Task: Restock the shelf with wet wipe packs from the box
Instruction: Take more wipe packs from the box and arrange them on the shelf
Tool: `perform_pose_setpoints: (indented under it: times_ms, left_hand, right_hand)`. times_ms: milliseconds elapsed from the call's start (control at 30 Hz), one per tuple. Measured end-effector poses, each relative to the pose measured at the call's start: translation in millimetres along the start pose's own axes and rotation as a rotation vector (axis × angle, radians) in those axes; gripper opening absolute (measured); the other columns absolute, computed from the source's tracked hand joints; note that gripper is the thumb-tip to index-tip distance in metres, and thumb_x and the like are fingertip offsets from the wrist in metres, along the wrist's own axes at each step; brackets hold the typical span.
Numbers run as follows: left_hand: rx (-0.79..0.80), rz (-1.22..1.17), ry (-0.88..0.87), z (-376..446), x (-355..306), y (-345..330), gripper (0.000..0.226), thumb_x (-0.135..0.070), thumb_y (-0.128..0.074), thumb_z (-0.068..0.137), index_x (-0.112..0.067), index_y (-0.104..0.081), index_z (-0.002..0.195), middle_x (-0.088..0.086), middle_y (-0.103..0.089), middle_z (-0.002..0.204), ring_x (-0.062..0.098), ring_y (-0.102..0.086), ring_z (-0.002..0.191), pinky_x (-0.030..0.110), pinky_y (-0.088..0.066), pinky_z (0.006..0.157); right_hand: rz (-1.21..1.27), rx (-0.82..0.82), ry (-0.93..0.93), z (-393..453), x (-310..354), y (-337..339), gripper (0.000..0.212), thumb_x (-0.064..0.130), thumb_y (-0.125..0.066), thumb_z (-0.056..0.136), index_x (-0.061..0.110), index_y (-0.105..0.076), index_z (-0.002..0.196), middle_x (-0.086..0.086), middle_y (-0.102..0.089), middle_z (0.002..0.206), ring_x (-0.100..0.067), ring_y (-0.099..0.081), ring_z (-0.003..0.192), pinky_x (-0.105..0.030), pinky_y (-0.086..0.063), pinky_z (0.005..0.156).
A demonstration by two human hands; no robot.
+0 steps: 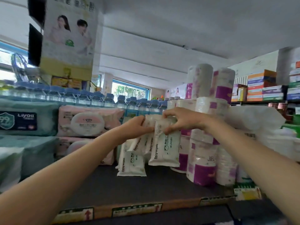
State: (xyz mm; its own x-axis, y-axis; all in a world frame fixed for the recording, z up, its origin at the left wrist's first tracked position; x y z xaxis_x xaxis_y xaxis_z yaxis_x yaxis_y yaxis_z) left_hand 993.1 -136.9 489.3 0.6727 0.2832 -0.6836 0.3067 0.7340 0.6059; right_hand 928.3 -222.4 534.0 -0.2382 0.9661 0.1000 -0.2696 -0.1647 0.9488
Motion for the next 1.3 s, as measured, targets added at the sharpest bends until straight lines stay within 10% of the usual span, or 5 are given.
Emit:
perform_pose_setpoints:
  times_ms: [333, 500, 567, 833, 1300]
  left_hand:
    - [0.130, -0.341, -0.018, 31.3, -15.7, -37.7, 0.027, -0.008, -0.056, 0.088, -0.002, -0.043, 0.110, 0.008, -0.059, 0.100, 0.021, -0.060, 0.092, 0.028, -0.054, 0.079]
    - [-0.109, 0.902, -0.189, 30.9, -10.7, -21.5, 0.033, -0.033, -0.057, 0.087, -0.010, -0.049, 0.109, 0.006, -0.060, 0.116, 0.023, -0.055, 0.107, 0.035, -0.043, 0.095]
    - [-0.103, 1.054, -0.169, 26.2, -0.8, -16.8, 0.039, -0.044, -0.054, 0.087, -0.017, -0.051, 0.115, 0.001, -0.058, 0.121, 0.022, -0.051, 0.114, 0.041, -0.033, 0.104]
    - [0.050, 0.989, 0.005, 15.1, 41.2, -19.9, 0.051, -0.051, -0.047, 0.088, -0.018, -0.044, 0.127, 0.003, -0.050, 0.133, 0.022, -0.046, 0.123, 0.048, -0.021, 0.112]
    - [-0.169, 0.768, -0.362, -54.5, -69.3, -34.9, 0.027, -0.020, -0.048, 0.090, -0.017, -0.055, 0.116, 0.003, -0.057, 0.124, 0.024, -0.049, 0.119, 0.044, -0.025, 0.108]
  right_hand:
    - [-0.225, 0.028, -0.056, -0.3, -25.4, 19.3, 0.031, 0.025, -0.072, 0.077, 0.034, -0.043, 0.074, 0.016, -0.045, 0.081, -0.007, -0.044, 0.078, -0.020, -0.032, 0.063]
    - [-0.275, 0.146, -0.130, 30.3, -38.0, -37.8, 0.037, 0.025, -0.067, 0.080, 0.020, -0.050, 0.113, -0.003, -0.052, 0.116, -0.019, -0.048, 0.103, -0.030, -0.040, 0.087]
    - [-0.201, 0.172, -0.177, 37.2, -46.2, -64.5, 0.049, 0.023, -0.064, 0.083, 0.015, -0.045, 0.128, -0.006, -0.049, 0.133, -0.022, -0.047, 0.117, -0.033, -0.039, 0.097]
    - [-0.412, 0.110, -0.197, 43.5, -41.2, -80.4, 0.041, 0.026, -0.057, 0.087, 0.010, -0.048, 0.124, -0.011, -0.043, 0.132, -0.029, -0.036, 0.124, -0.041, -0.033, 0.103]
    - [-0.408, -0.184, -0.322, -83.7, 12.7, -23.3, 0.027, 0.010, -0.052, 0.089, 0.007, -0.051, 0.116, -0.012, -0.047, 0.120, -0.026, -0.045, 0.112, -0.030, -0.038, 0.085]
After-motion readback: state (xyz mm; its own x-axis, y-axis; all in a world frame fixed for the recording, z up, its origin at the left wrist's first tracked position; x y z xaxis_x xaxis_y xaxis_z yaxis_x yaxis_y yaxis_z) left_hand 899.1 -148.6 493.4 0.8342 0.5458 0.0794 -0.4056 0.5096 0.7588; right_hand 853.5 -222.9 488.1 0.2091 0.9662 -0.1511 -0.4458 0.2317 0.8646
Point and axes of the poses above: each hand's wrist, its own z-axis towards the middle knuckle, its own y-axis out of the back of the hand, x = y × z, the point moved 9 cm from there along z, towards the middle knuckle
